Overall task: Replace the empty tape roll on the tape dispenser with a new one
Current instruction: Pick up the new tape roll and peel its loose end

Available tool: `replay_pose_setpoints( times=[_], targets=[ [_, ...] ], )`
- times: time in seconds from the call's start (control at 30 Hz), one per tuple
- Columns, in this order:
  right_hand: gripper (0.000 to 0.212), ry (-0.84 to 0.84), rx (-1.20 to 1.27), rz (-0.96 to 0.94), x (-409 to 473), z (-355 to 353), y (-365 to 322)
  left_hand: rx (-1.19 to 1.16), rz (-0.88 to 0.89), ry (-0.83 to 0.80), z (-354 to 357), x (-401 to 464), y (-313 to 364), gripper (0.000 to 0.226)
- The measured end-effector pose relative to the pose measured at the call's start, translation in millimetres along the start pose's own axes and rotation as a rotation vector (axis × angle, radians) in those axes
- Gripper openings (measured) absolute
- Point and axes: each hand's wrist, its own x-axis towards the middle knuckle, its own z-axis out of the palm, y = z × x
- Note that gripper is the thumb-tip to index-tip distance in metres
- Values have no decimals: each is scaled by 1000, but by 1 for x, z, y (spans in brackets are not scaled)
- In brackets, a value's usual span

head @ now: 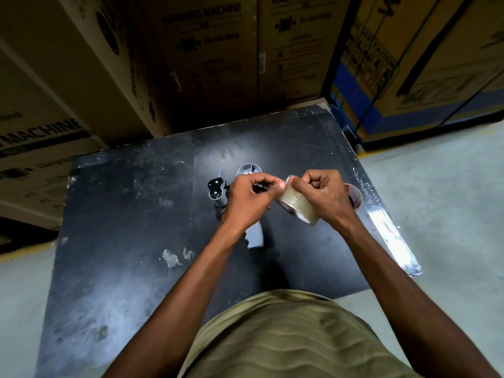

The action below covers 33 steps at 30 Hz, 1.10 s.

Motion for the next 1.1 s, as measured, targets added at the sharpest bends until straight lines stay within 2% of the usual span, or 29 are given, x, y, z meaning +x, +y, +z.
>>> replay_pose_setpoints(
  times=[0.1, 0.2, 0.27, 0.37, 0.43, 0.5, 0.63, 0.7, 0.87, 1.0, 1.1],
  targets=[
    [53, 71, -162, -59, 0, -1, -1, -11, -86, -117, -4, 0, 5, 6],
    [61, 95, -208, -129, 0, 1, -5, -312, -300, -199, -5, -3, 6, 7],
    [59, -5, -109, -98, 0, 0, -8, -465, -423, -189, -4, -3, 1, 12],
    [29, -286, -19, 21, -1, -9, -12, -566, -539, -113, -8, -3, -10, 15],
    [17, -433, -77, 92, -1, -17, -14, -472, -493, -64, -14, -4, -14, 14],
    [19, -511, -147, 123, 2, -18, -11, -271, -391, -45, -20, -5, -16, 12],
    [23, -593, -97, 193, 5, -1, -1, -76, -283, -51, -24, -4, -15, 17],
    [19, -571, -84, 213, 4, 6, 5, -25, -280, -38, -25, -2, -16, 19],
    [18, -514, -26, 163, 2, 16, 5, -48, -307, -8, -31, 1, -15, 17],
    [20, -523, -14, 91, 8, 11, -2, -164, -332, 76, -34, 3, -8, 12],
    [26, -558, -13, 72, 12, 3, -7, -186, -362, 40, -40, 3, -6, 12]
  ],
)
